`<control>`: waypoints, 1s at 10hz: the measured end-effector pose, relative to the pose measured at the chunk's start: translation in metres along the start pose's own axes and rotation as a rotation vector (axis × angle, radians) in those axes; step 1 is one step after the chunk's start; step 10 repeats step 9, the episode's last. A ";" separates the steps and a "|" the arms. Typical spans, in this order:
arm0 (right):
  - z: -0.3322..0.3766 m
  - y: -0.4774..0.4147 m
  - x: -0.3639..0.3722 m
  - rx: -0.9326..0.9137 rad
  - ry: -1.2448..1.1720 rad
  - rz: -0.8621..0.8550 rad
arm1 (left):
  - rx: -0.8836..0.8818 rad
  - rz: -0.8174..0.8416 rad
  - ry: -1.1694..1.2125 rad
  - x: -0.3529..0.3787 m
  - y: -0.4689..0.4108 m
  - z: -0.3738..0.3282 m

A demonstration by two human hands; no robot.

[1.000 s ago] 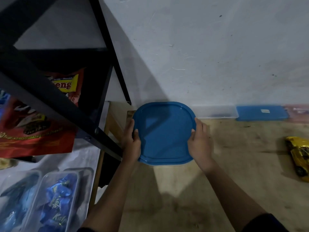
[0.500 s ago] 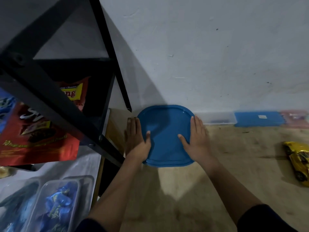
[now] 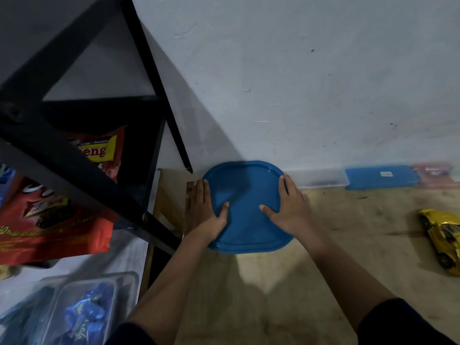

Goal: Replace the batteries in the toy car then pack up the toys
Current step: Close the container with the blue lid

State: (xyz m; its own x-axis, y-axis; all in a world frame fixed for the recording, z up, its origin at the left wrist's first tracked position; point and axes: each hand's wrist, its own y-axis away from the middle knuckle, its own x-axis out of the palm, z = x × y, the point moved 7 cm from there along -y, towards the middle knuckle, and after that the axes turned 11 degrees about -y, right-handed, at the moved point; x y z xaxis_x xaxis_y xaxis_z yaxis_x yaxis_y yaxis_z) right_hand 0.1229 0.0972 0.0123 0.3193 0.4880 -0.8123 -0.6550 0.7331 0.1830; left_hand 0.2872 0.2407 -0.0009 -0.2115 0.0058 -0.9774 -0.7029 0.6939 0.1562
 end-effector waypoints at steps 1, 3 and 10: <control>0.002 0.002 -0.001 0.001 -0.013 0.043 | 0.010 0.035 0.024 -0.002 0.001 0.000; 0.002 0.024 -0.011 0.022 -0.022 0.005 | 0.032 0.099 0.063 -0.010 0.013 0.002; -0.012 0.048 -0.006 -0.008 0.001 -0.088 | 0.088 0.072 0.140 -0.027 0.061 -0.013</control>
